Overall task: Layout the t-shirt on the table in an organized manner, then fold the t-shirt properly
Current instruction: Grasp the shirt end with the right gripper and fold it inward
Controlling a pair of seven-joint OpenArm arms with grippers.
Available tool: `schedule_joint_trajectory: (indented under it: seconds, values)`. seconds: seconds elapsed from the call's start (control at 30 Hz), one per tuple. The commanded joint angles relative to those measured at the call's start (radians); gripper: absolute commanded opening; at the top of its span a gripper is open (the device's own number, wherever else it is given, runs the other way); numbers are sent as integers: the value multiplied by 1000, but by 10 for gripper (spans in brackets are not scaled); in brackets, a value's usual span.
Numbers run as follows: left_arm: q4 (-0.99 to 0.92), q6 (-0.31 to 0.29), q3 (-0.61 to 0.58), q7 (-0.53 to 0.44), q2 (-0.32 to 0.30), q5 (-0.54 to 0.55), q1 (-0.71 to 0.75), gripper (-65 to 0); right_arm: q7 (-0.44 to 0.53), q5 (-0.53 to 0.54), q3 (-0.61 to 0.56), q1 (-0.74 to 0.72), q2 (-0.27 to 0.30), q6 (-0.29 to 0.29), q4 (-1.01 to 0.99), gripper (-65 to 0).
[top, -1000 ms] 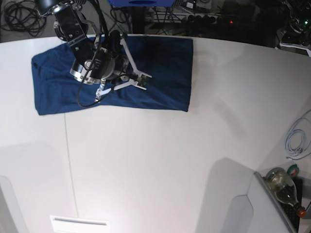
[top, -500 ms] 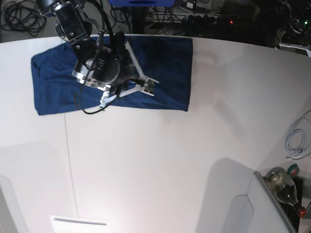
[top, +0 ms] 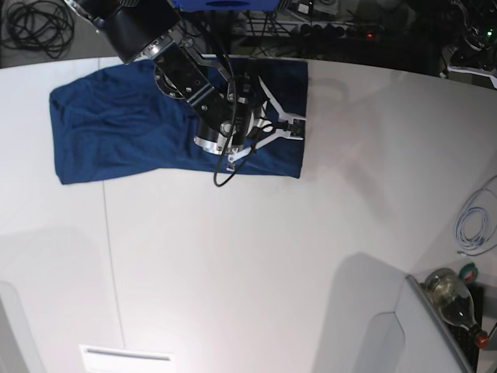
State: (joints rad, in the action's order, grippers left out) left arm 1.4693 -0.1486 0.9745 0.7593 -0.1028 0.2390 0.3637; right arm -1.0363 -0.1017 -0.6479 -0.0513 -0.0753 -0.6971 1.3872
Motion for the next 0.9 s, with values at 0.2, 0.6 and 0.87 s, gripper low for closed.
schedule_joint_trajectory:
  seconds: [0.2,0.6,0.87]
  values:
    - [12,5,-2,-60,-21,1,24,-650,-28,4,6,66,93,-1,139,-627]
    - [12,5,-2,-62,-21,1,21,-650,-42,4,125,179,214,-1,284,-626]
    - [12,5,-2,-63,-22,1,21,-650,-42,4,251,267,296,-1,366,-626]
